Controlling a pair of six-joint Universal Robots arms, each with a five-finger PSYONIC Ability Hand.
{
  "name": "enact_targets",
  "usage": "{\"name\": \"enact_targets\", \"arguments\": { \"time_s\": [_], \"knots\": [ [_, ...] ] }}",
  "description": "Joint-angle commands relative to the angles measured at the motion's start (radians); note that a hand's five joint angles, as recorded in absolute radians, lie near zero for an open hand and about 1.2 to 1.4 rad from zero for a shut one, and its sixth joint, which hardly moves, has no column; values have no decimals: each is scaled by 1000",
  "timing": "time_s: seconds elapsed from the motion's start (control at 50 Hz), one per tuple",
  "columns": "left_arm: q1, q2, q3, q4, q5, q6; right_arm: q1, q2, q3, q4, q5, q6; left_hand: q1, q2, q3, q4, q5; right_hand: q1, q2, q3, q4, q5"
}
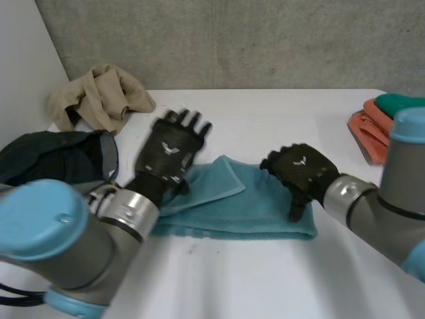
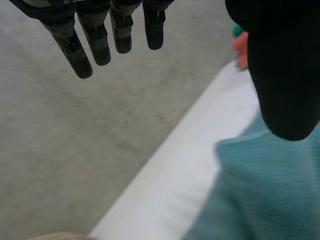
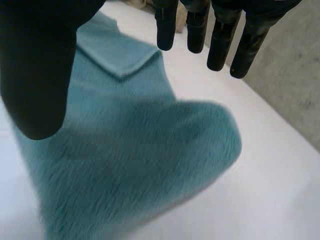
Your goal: Fold the laundry.
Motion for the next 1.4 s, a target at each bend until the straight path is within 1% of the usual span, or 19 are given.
{"name": "enact_targets", "arguments": {
  "time_s": [0.02,0.14,0.26,0.34,0.42,0.44,0.52,0.54,0.58,0.64,0.82,0.96,1.04,1.06,1.1,1.18,1.28,1.36,1.4],
  "knots": [
    [-40,-228,121,-2,0,9,-59,-28,191,-107,-47,-9,16,19,11,17,1,205,166,161,162,149],
    [-35,-340,223,-37,-4,29,-56,-26,244,-164,-47,-10,18,22,14,20,4,293,254,249,250,237],
    [-11,-386,284,-92,-8,44,-52,-26,251,-173,-46,-10,18,22,14,20,4,308,269,264,265,252],
    [23,-398,300,-103,-33,44,-49,-22,251,-188,-46,-10,36,40,32,38,21,314,275,270,271,258],
    [55,-389,335,-98,-179,46,-47,-20,257,-197,-46,-10,86,90,82,87,71,314,275,270,271,258],
    [72,-391,353,-98,-251,50,-47,-22,259,-197,-44,-12,89,93,85,90,74,314,275,270,271,258],
    [104,-401,390,-115,-369,104,-50,-18,257,-199,-43,-12,77,81,73,79,62,326,287,282,282,269],
    [109,-400,387,-115,-376,122,-50,-17,257,-199,-43,-12,74,78,70,76,59,331,292,288,288,275],
    [105,-401,370,-115,-376,177,-50,-14,257,-202,-43,-12,63,66,59,64,48,358,319,314,314,301],
    [91,-391,341,-115,-374,205,-50,-12,260,-219,-37,-13,51,54,47,52,36,402,363,358,358,345],
    [-7,-332,294,-115,-379,194,-59,-11,286,-262,-14,-67,39,43,35,40,24,443,404,399,400,387],
    [-7,-294,250,-115,-380,194,-84,12,299,-260,19,-118,36,40,32,38,21,475,436,431,432,419],
    [-4,-271,229,-115,-380,194,-90,28,300,-259,29,-130,33,37,29,35,18,680,641,636,637,624],
    [-1,-263,217,-115,-379,194,-96,28,302,-260,35,-133,24,28,20,26,10,937,898,893,893,880],
    [3,-253,203,-114,-379,194,-105,26,302,-260,40,-136,24,28,20,26,9,1179,1140,1135,1136,1123],
    [11,-217,165,-114,-379,193,-122,18,300,-250,46,-161,13,16,9,14,-2,1188,1149,1144,1144,1131],
    [25,-150,112,-111,-377,193,-130,5,303,-245,83,-275,7,10,3,8,-8,1188,1149,1144,1144,1131],
    [54,-84,68,-108,-376,182,-132,-20,273,-251,160,-461,4,7,0,5,-11,1188,1149,1144,1144,1131],
    [72,-50,48,-106,-376,170,-133,-20,248,-257,175,-524,4,7,0,5,-11,1188,1149,1144,1144,1131]
  ]
}}
